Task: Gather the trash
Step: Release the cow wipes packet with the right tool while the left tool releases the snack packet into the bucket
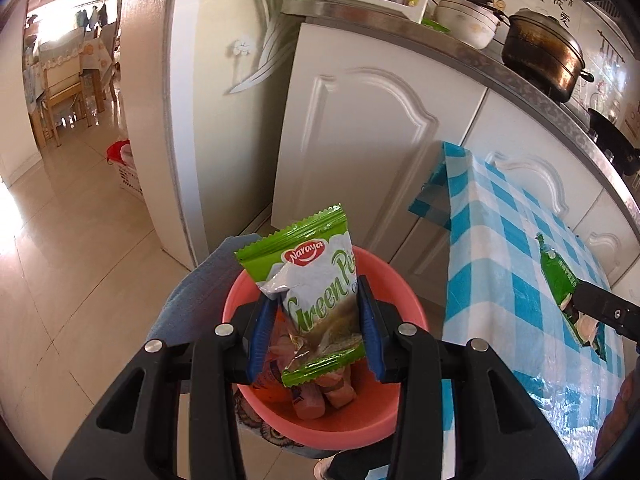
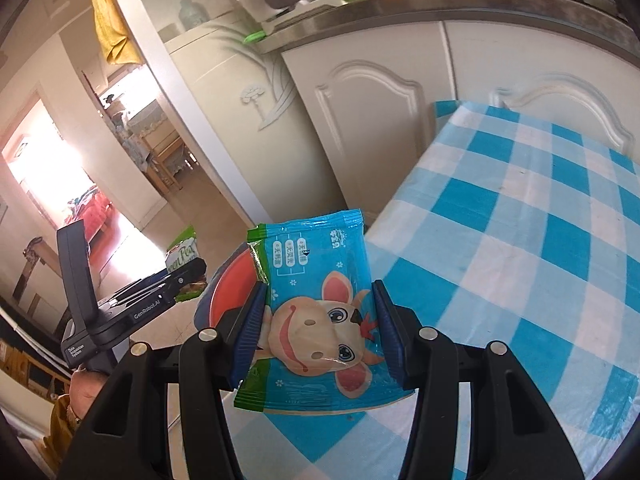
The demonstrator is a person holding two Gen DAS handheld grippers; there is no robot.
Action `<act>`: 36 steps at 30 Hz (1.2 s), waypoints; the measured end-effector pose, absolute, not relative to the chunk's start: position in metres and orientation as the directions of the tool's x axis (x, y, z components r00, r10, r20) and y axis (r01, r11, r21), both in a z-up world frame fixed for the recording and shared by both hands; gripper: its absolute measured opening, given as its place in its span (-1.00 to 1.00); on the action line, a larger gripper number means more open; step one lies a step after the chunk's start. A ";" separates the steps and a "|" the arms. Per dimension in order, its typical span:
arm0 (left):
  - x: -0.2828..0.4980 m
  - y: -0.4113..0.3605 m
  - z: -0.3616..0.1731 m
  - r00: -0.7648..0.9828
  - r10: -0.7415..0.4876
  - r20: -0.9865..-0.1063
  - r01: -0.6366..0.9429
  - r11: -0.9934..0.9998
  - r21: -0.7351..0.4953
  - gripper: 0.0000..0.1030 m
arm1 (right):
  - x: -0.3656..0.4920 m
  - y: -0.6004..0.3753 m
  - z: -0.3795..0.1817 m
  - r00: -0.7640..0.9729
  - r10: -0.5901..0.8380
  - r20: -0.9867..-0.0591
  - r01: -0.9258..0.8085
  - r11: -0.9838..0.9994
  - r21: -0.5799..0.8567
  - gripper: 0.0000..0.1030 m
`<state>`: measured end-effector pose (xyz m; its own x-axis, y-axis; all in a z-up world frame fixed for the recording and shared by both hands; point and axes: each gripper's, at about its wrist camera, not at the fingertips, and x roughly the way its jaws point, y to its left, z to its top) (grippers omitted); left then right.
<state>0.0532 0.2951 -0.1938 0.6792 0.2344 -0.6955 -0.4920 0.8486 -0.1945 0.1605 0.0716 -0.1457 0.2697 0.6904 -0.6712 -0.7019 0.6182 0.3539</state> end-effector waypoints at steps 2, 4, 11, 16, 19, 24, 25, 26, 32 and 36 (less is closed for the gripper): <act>0.054 0.302 -0.197 0.674 0.233 -0.701 -0.501 0.841 -0.202 -0.21 | 0.158 0.086 -0.148 0.249 0.691 -0.678 -0.722 0.600 0.346 0.04; 0.056 0.306 -0.201 0.671 0.232 -0.704 -0.505 0.838 -0.206 -0.21 | 0.157 0.100 -0.150 0.225 0.693 -0.685 -0.737 0.581 0.346 0.04; 0.073 0.315 -0.219 0.658 0.201 -0.725 -0.502 0.835 -0.224 -0.21 | 0.152 0.135 -0.167 0.179 0.673 -0.717 -0.772 0.548 0.321 0.05; 0.092 0.322 -0.241 0.632 0.172 -0.756 -0.503 0.833 -0.231 -0.20 | 0.150 0.149 -0.176 0.168 0.665 -0.728 -0.784 0.537 0.310 0.21; 0.099 0.326 -0.257 0.602 0.156 -0.783 -0.517 0.824 -0.233 0.05 | 0.150 0.146 -0.176 0.198 0.661 -0.724 -0.779 0.554 0.293 0.41; 0.098 0.324 -0.272 0.569 0.174 -0.804 -0.533 0.823 -0.199 0.65 | 0.155 0.126 -0.171 0.270 0.658 -0.703 -0.750 0.601 0.275 0.64; 0.097 0.324 -0.273 0.567 0.175 -0.805 -0.533 0.823 -0.197 0.67 | 0.156 0.121 -0.169 0.288 0.655 -0.699 -0.743 0.613 0.268 0.65; 0.096 0.324 -0.274 0.564 0.176 -0.807 -0.537 0.821 -0.196 0.72 | 0.158 0.116 -0.168 0.311 0.652 -0.692 -0.734 0.627 0.261 0.70; 0.092 0.324 -0.273 0.555 0.189 -0.810 -0.556 0.809 -0.192 0.78 | 0.166 0.091 -0.163 0.379 0.633 -0.675 -0.678 0.686 0.263 0.73; 0.091 0.318 -0.269 0.549 0.214 -0.808 -0.559 0.813 -0.164 0.83 | 0.167 0.078 -0.163 0.424 0.600 -0.679 -0.647 0.725 0.236 0.74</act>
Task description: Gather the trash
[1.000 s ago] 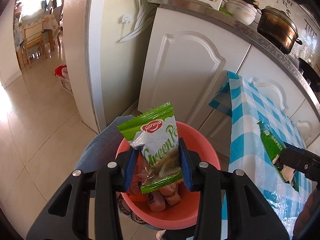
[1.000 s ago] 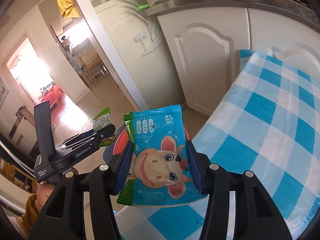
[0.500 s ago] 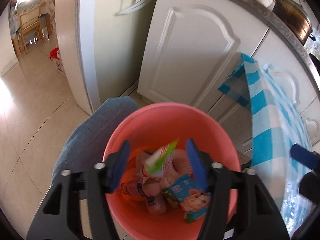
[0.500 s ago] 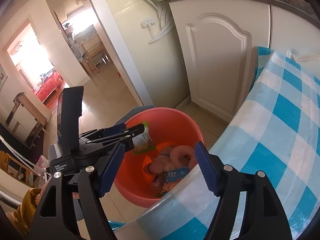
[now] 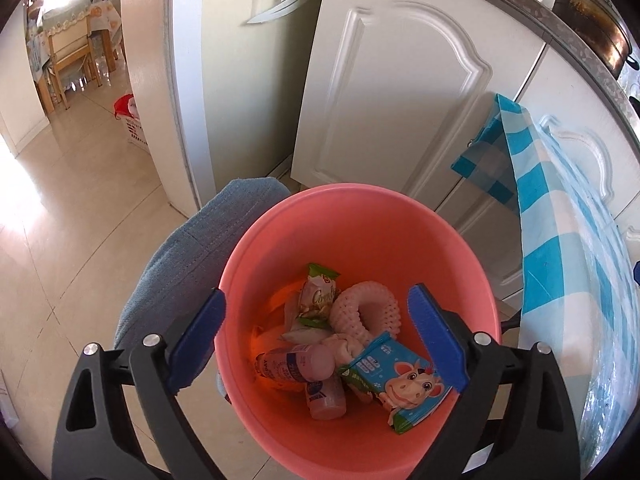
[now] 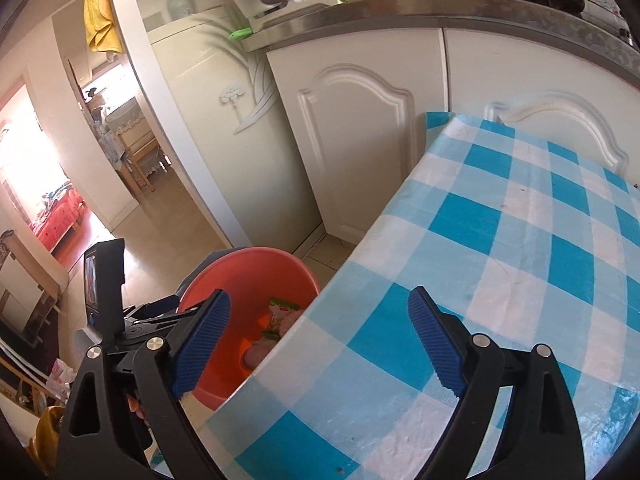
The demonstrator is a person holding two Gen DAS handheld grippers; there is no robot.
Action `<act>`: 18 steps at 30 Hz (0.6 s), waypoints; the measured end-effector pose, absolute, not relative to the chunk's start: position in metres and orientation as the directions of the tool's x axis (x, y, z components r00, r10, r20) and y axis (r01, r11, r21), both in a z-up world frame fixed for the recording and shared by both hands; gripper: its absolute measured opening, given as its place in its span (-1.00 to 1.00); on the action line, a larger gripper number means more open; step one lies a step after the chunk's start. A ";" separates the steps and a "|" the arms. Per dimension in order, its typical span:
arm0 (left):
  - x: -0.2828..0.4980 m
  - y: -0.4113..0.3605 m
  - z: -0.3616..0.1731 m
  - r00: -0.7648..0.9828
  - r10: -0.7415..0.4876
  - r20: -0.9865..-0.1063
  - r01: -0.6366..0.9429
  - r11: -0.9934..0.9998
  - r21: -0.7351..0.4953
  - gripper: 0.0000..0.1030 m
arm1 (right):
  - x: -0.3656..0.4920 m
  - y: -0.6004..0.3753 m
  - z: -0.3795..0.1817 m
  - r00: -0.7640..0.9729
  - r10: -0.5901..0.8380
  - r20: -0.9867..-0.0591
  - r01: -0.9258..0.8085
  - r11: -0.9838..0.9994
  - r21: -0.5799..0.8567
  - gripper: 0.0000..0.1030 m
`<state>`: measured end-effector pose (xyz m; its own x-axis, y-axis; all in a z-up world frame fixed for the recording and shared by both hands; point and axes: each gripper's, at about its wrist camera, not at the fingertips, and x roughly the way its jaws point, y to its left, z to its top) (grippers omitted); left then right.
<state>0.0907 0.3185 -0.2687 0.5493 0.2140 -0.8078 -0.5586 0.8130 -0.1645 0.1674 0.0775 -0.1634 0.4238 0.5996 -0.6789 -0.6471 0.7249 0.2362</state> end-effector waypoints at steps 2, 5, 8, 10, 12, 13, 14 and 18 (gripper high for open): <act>0.089 0.316 -0.266 0.550 0.219 -0.806 -0.558 0.814 -0.160 0.85 | 0.169 0.071 -0.165 0.441 0.578 -0.687 -0.633 0.743 0.218 0.75; 0.086 0.313 -0.259 0.561 0.222 -0.798 -0.558 0.813 -0.165 0.86 | 0.170 0.059 -0.166 0.475 0.541 -0.694 -0.603 0.775 0.190 0.76; 0.084 0.309 -0.249 0.566 0.235 -0.790 -0.558 0.815 -0.158 0.86 | 0.171 0.044 -0.168 0.503 0.510 -0.698 -0.572 0.802 0.173 0.76; 0.081 0.305 -0.241 0.577 0.246 -0.779 -0.555 0.818 -0.153 0.86 | 0.171 0.034 -0.169 0.519 0.492 -0.699 -0.550 0.818 0.167 0.77; 0.080 0.300 -0.234 0.585 0.248 -0.772 -0.549 0.822 -0.152 0.86 | 0.171 0.022 -0.170 0.535 0.474 -0.700 -0.526 0.835 0.163 0.78; 0.079 0.298 -0.229 0.590 0.252 -0.767 -0.547 0.823 -0.151 0.87 | 0.170 0.017 -0.170 0.540 0.466 -0.701 -0.517 0.841 0.161 0.78; 0.078 0.296 -0.225 0.596 0.253 -0.762 -0.544 0.826 -0.151 0.87 | 0.170 0.012 -0.170 0.547 0.459 -0.700 -0.507 0.847 0.159 0.78; 0.074 0.282 -0.210 0.621 0.248 -0.744 -0.520 0.840 -0.154 0.88 | 0.168 -0.011 -0.168 0.576 0.432 -0.694 -0.468 0.870 0.153 0.78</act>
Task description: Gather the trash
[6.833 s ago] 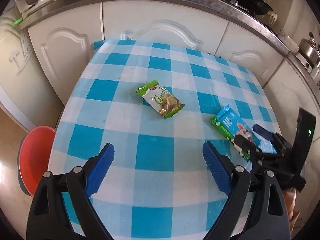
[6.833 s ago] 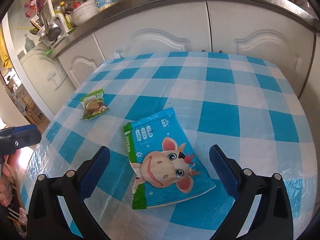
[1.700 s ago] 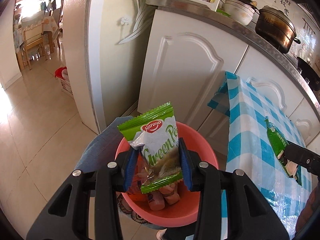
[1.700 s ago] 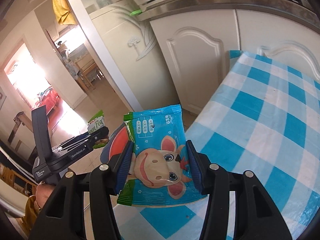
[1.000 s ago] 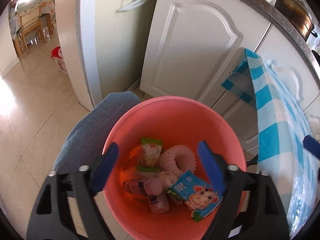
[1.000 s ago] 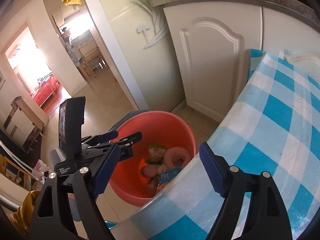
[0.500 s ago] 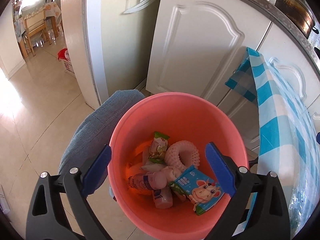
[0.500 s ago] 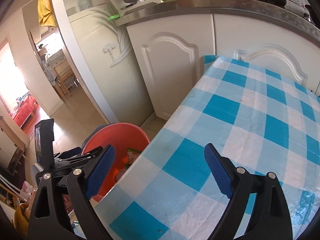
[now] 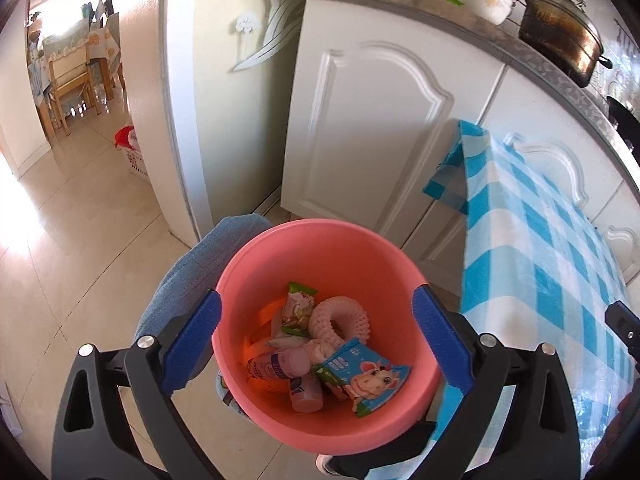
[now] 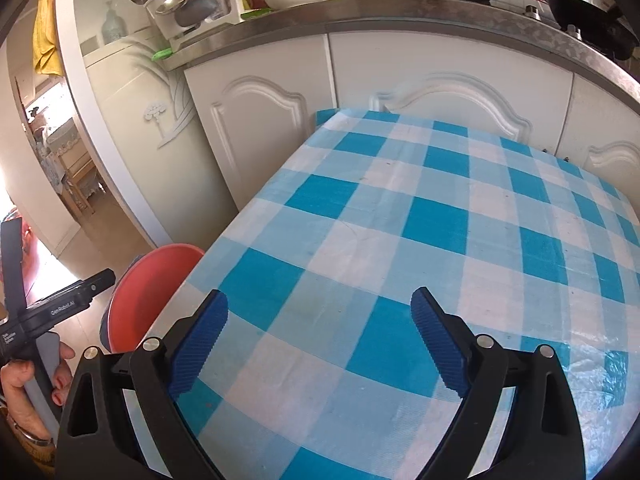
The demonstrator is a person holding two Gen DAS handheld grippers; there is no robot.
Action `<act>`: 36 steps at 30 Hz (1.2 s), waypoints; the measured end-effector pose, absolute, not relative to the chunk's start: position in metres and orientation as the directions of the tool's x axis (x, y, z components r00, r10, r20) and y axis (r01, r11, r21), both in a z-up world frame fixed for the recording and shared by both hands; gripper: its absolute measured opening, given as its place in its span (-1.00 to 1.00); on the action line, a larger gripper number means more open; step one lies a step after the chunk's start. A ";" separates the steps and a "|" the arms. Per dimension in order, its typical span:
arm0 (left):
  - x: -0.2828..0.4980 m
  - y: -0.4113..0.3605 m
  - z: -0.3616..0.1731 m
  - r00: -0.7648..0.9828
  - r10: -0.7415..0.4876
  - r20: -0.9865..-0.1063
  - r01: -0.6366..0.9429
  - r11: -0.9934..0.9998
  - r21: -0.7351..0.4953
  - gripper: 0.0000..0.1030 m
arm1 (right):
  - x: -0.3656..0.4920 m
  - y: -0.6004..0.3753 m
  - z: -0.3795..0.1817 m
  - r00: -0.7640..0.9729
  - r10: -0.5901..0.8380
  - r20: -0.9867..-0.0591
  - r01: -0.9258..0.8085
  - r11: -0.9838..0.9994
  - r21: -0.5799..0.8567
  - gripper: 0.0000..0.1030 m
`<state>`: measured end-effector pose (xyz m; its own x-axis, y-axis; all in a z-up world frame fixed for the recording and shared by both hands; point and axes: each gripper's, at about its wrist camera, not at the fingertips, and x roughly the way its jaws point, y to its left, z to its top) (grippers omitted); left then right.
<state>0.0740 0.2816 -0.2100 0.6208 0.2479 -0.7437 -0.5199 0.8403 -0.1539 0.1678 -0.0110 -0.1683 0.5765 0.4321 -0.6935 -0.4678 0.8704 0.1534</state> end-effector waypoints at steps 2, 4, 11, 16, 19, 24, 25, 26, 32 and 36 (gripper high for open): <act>0.074 0.271 -0.204 0.632 0.239 -0.737 -0.497 0.855 -0.149 0.88 | 0.166 -0.022 -0.167 0.588 0.423 -0.689 -0.451 0.879 0.155 0.78; 0.074 0.259 -0.198 0.639 0.233 -0.733 -0.477 0.867 -0.141 0.89 | 0.163 -0.032 -0.165 0.604 0.410 -0.683 -0.436 0.888 0.148 0.79; 0.079 0.218 -0.188 0.668 0.161 -0.727 -0.396 0.903 -0.164 0.91 | 0.154 -0.066 -0.158 0.651 0.370 -0.663 -0.386 0.913 0.131 0.79; 0.082 0.189 -0.180 0.684 0.129 -0.718 -0.349 0.922 -0.167 0.92 | 0.147 -0.088 -0.151 0.685 0.346 -0.641 -0.355 0.927 0.122 0.79; 0.085 0.174 -0.176 0.695 0.090 -0.713 -0.319 0.928 -0.193 0.92 | 0.143 -0.102 -0.146 0.705 0.332 -0.627 -0.334 0.935 0.120 0.79; 0.088 0.145 -0.163 0.717 0.068 -0.694 -0.268 0.945 -0.185 0.92 | 0.135 -0.124 -0.135 0.741 0.309 -0.596 -0.301 0.947 0.115 0.79; 0.089 0.138 -0.160 0.722 0.058 -0.689 -0.254 0.949 -0.187 0.92 | 0.133 -0.129 -0.133 0.748 0.304 -0.590 -0.295 0.949 0.114 0.79; 0.089 0.132 -0.157 0.726 0.048 -0.686 -0.241 0.952 -0.190 0.92 | 0.131 -0.133 -0.130 0.755 0.297 -0.584 -0.287 0.951 0.113 0.79; 0.091 0.095 -0.142 0.749 0.013 -0.663 -0.178 0.967 -0.182 0.92 | 0.118 -0.162 -0.116 0.804 0.252 -0.539 -0.235 0.967 0.101 0.79; 0.090 0.070 -0.131 0.766 -0.008 -0.643 -0.130 0.977 -0.167 0.92 | 0.109 -0.182 -0.104 0.837 0.213 -0.504 -0.194 0.977 0.091 0.80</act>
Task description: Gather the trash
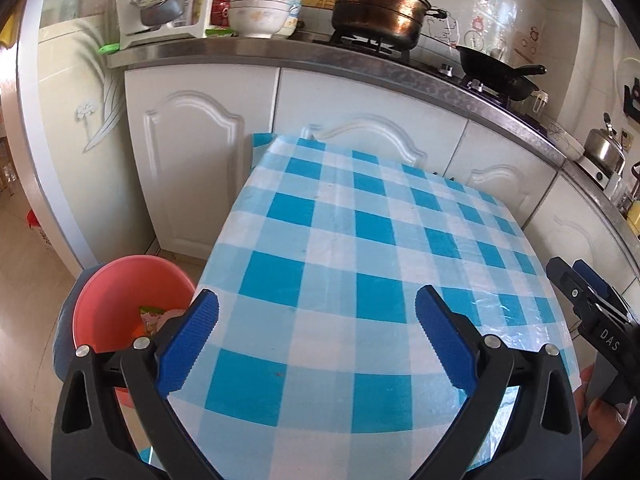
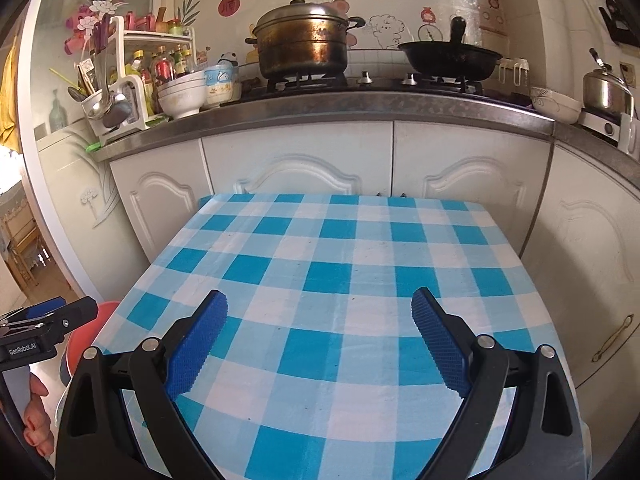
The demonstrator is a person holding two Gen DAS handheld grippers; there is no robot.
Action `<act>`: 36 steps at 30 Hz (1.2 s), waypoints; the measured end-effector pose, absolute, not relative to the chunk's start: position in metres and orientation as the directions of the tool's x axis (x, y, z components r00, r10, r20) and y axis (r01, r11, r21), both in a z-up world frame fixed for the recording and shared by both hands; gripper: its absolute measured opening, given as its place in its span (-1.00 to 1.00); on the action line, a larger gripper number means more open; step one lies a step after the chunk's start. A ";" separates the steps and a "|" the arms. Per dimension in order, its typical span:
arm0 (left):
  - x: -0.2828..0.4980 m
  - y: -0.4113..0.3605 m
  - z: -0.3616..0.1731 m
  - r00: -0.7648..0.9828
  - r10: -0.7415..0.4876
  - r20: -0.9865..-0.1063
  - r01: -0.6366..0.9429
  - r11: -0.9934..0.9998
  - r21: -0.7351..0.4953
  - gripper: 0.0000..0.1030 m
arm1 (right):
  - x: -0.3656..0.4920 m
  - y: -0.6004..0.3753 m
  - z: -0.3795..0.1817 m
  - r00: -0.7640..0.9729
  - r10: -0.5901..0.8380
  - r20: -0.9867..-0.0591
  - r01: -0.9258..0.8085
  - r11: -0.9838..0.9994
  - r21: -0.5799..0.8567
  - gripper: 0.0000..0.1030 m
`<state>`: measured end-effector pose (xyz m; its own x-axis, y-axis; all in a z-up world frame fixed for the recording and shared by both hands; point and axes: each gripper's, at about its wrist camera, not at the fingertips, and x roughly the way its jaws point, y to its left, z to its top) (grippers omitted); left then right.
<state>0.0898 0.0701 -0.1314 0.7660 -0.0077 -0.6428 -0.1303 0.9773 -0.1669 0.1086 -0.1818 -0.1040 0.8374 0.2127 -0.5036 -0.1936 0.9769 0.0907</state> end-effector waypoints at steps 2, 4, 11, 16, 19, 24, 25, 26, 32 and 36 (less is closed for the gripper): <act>0.088 0.058 -0.125 0.777 -0.019 -0.630 -0.108 0.981 -0.163 0.92 | 0.104 -0.191 -0.097 0.853 0.195 -0.484 -0.175 0.981 0.087 0.80; 0.087 0.047 -0.117 0.787 -0.028 -0.616 -0.088 0.984 -0.157 0.92 | 0.096 -0.201 -0.089 0.875 0.164 -0.455 -0.147 0.986 0.074 0.80; 0.085 0.015 -0.091 0.817 -0.043 -0.575 -0.048 0.989 -0.142 0.92 | 0.070 -0.230 -0.055 0.930 0.071 -0.361 -0.062 0.997 0.037 0.82; 0.081 -0.005 -0.072 0.835 -0.079 -0.544 -0.002 0.989 -0.146 0.92 | 0.050 -0.252 -0.028 0.956 0.030 -0.291 -0.015 0.998 0.056 0.86; 0.077 -0.014 -0.061 0.850 -0.074 -0.522 0.005 0.991 -0.132 0.92 | 0.034 -0.263 -0.012 0.970 0.003 -0.243 0.013 0.998 0.065 0.88; 0.069 -0.025 -0.042 0.874 -0.065 -0.482 0.010 0.993 -0.116 0.92 | 0.010 -0.277 0.010 0.984 -0.057 -0.167 0.067 0.996 0.056 0.90; 0.067 -0.026 -0.038 0.879 -0.064 -0.472 0.009 0.993 -0.118 0.93 | 0.006 -0.280 0.014 0.986 -0.068 -0.153 0.077 0.995 0.057 0.90; 0.066 -0.027 -0.035 0.884 -0.064 -0.463 0.009 0.993 -0.120 0.93 | 0.001 -0.282 0.017 0.987 -0.074 -0.141 0.084 0.995 0.061 0.91; 0.053 -0.033 -0.011 0.916 -0.070 -0.394 0.017 0.990 -0.137 0.93 | -0.024 -0.291 0.036 0.991 -0.111 -0.070 0.116 0.990 0.076 0.91; 0.045 -0.036 0.003 0.934 -0.060 -0.351 0.014 0.991 -0.132 0.93 | -0.041 -0.295 0.049 0.991 -0.132 -0.019 0.133 0.987 0.087 0.91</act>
<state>0.0445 -0.0363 0.0035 0.9343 -0.0599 -0.3513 0.0140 0.9912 -0.1316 -0.0414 -0.2954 0.0491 0.9911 -0.1319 -0.0194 0.1331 0.9873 0.0872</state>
